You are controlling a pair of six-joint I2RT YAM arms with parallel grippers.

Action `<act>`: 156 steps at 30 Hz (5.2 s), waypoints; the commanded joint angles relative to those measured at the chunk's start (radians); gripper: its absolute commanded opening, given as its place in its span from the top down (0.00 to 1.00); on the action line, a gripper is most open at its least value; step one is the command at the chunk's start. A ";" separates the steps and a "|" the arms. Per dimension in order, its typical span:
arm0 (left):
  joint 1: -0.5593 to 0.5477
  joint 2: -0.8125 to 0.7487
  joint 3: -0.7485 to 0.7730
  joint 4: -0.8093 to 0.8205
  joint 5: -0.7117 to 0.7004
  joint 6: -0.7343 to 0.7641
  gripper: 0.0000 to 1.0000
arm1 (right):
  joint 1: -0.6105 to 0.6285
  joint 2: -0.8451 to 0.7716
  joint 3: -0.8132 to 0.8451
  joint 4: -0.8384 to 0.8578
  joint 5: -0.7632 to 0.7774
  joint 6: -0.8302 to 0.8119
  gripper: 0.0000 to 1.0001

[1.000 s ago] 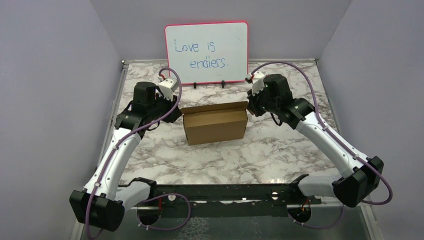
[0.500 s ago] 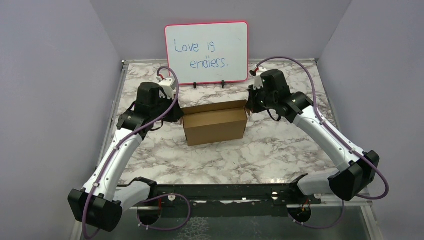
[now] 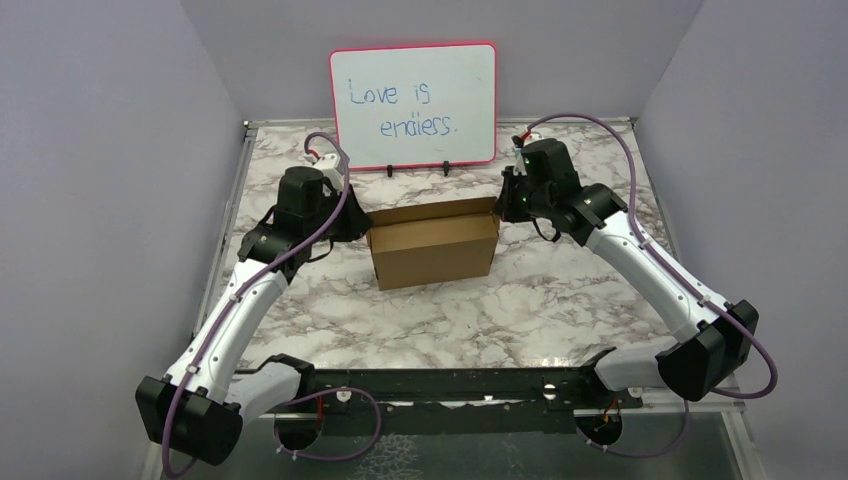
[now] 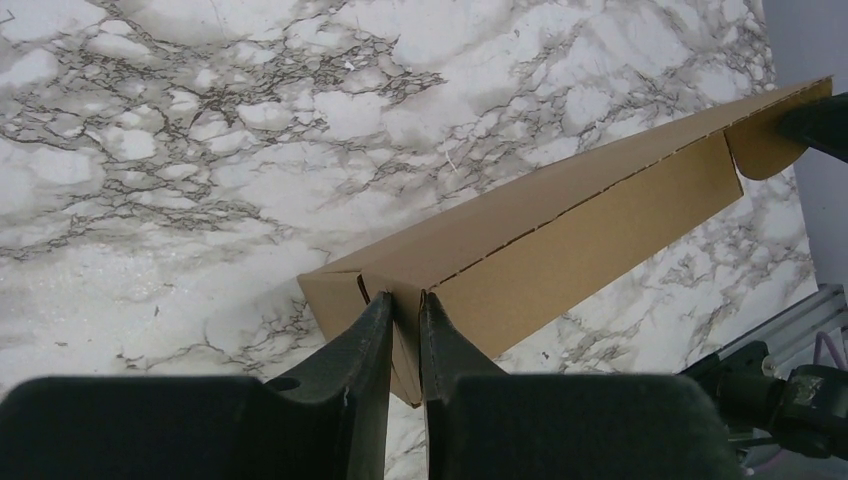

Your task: Fold the paper box

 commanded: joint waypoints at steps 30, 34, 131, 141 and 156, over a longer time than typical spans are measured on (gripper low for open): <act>-0.086 -0.073 -0.097 0.131 -0.071 -0.120 0.85 | 0.017 -0.103 -0.194 0.159 -0.011 0.001 0.99; -0.133 -0.062 -0.108 0.123 -0.140 -0.121 0.85 | 0.019 -0.112 -0.212 0.173 -0.012 0.000 0.99; 0.064 -0.349 -0.698 0.451 0.095 -0.537 0.47 | -0.337 -0.161 -0.775 0.756 -0.613 0.218 0.52; 0.064 -0.194 -0.813 0.778 0.123 -0.633 0.74 | -0.338 -0.123 -0.827 0.832 -0.666 0.239 0.58; 0.081 -0.045 -0.760 0.871 0.170 -0.633 0.77 | -0.338 -0.157 -0.813 0.840 -0.697 0.248 0.59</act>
